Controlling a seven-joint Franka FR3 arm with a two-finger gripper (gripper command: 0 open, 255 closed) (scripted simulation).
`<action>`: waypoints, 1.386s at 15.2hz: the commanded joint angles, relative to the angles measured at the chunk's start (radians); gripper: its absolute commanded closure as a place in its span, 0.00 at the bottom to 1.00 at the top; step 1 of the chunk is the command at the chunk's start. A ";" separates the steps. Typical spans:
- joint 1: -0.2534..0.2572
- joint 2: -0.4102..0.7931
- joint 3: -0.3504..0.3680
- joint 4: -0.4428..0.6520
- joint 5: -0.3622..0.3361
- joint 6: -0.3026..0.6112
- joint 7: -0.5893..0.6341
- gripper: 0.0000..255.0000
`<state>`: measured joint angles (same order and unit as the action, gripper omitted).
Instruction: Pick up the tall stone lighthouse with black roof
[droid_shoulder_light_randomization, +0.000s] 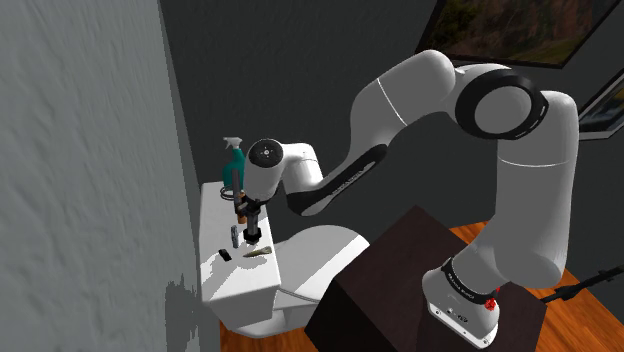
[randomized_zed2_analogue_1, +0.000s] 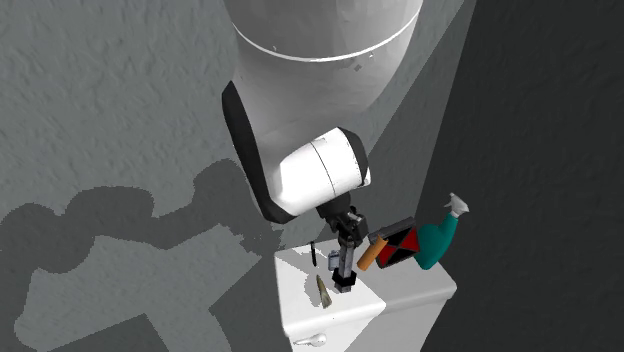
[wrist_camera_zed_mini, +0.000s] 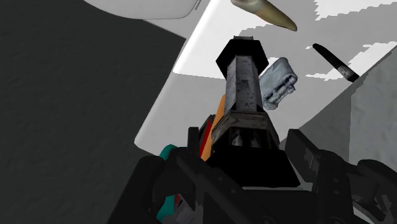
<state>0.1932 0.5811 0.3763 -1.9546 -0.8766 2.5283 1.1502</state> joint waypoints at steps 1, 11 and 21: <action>0.000 0.002 0.000 0.000 0.000 -0.001 0.000 1.00; -0.032 -0.071 0.042 -0.019 0.066 -0.044 -0.061 1.00; -0.065 -0.151 0.088 -0.026 0.147 -0.101 -0.132 1.00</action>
